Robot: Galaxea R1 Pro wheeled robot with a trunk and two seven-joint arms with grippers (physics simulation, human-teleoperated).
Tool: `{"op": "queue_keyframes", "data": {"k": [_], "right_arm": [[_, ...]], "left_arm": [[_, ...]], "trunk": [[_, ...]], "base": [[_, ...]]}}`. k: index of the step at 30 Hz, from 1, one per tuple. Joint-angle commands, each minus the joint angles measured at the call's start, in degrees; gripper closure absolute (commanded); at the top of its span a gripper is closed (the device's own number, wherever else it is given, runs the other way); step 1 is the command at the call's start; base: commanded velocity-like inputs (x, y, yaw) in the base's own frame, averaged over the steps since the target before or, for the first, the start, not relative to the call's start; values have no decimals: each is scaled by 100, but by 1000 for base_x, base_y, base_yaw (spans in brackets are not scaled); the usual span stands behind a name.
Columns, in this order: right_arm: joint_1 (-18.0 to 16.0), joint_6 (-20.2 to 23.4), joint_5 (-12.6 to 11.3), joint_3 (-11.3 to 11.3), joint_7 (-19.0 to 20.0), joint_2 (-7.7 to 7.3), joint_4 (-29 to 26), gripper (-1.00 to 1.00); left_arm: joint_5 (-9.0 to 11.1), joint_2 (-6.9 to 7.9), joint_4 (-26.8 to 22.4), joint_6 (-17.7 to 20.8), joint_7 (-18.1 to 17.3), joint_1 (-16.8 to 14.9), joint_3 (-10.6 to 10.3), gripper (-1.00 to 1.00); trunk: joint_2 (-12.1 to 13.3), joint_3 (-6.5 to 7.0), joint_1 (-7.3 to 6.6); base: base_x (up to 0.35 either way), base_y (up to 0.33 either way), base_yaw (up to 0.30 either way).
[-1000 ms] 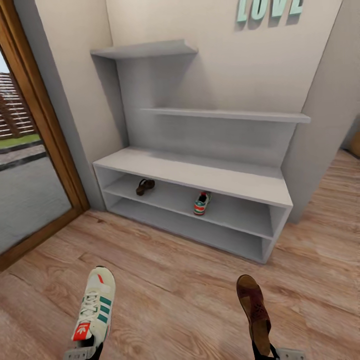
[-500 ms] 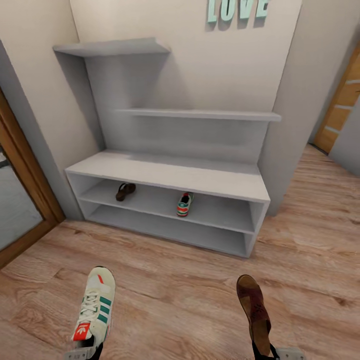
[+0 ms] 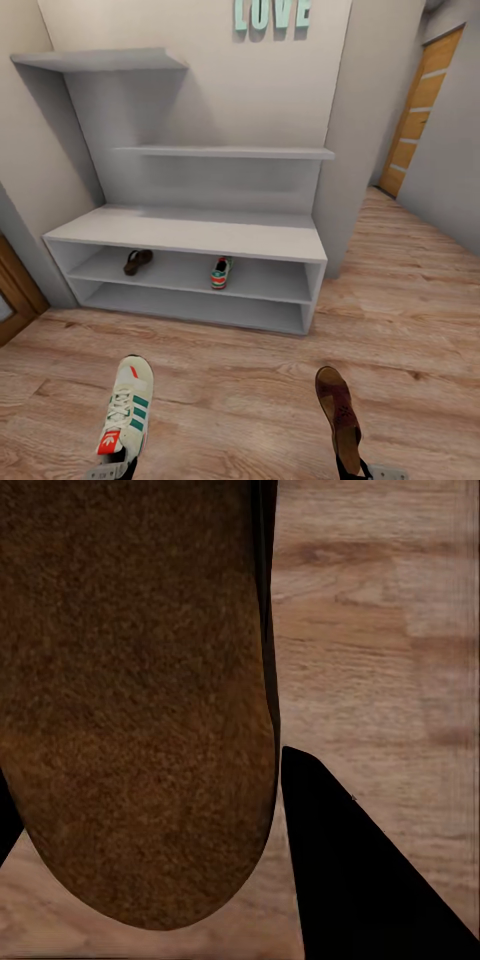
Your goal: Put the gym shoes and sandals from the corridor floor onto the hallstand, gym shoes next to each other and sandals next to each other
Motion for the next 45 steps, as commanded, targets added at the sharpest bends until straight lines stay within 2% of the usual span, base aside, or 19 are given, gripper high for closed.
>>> {"op": "queue_keyframes", "data": {"k": [1,37,45], "right_arm": [[-7,-14,34,-50,32,3,5,100],[-7,-9,38,-77,32,4,-1,100],[-7,-9,32,-67,43,0,-19,100]], "left_arm": [[-50,-4,1,-26,-31,-4,48,100],[-51,-9,1,-14,-31,-2,38,100],[-97,-22,-17,61,-25,-68,-7,100]], "trunk": [[-2,-4,-1],[-2,-4,-1],[-2,-4,-1]], "base": [[0,0,-270],[0,0,-269],[0,0,-69]]}}
